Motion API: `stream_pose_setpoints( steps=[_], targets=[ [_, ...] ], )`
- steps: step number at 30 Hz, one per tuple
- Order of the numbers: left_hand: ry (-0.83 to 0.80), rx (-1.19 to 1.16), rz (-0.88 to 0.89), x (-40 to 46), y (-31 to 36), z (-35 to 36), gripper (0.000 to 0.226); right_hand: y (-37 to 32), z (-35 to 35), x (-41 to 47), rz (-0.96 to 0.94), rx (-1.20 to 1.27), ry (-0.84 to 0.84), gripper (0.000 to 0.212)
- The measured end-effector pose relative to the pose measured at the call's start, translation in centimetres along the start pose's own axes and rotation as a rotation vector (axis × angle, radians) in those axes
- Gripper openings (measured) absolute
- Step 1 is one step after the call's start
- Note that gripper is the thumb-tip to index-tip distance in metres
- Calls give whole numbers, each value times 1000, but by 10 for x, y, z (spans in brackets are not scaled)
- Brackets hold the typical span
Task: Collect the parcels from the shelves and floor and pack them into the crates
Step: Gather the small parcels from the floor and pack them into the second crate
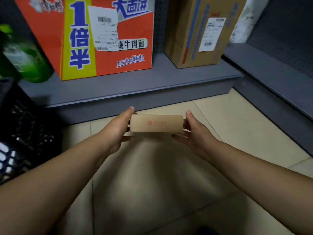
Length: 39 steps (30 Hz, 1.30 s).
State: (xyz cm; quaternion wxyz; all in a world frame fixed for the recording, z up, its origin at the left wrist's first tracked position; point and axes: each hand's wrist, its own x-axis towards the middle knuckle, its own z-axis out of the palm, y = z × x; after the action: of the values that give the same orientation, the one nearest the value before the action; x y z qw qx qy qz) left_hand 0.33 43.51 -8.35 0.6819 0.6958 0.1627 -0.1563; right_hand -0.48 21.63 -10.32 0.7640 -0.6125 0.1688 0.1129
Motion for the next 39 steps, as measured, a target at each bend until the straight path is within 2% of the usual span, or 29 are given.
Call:
stream_pose_setpoints(
  steps=[2, 8, 11, 14, 17, 22, 26, 31, 34, 36, 38, 39],
  targets=[
    [-2, 13, 58, -3, -2, -11, 14, 1, 10, -2, -16, -29, -6, 27],
    [26, -17, 192, -10, -10, -47, 66, 11, 33, -7, 20, -71, -65, 14],
    [34, 27, 261, -14, -11, -63, 85, 17, 46, -9, 33, -60, -71, 15],
    [58, 140, 298, -24, -8, -74, 95, 16, 61, -13, 30, -20, -81, 19],
    [75, 235, 304, -36, -1, -85, 98, 10, 77, -16, -20, -40, -81, 33],
    [100, 418, 340, -54, 13, -117, 95, -13, 107, -25, -126, -162, -111, 28],
    [225, 517, 395, -74, 25, -154, 99, -37, 141, -38, -166, -216, -157, 27],
    [364, 381, 458, -112, 50, -220, 101, -60, 208, -65, -216, -276, -278, 30],
    [517, 407, 493, -146, 64, -273, 102, -62, 258, -83, -254, -323, -376, 33],
    [559, 395, 475, -171, 68, -307, 102, -58, 291, -96, -280, -360, -421, 36],
    [617, 463, 455, -196, 64, -336, 101, -52, 322, -107, -302, -398, -460, 34],
    [684, 584, 445, -207, 60, -351, 101, -48, 337, -111, -315, -418, -475, 29]
  ],
)
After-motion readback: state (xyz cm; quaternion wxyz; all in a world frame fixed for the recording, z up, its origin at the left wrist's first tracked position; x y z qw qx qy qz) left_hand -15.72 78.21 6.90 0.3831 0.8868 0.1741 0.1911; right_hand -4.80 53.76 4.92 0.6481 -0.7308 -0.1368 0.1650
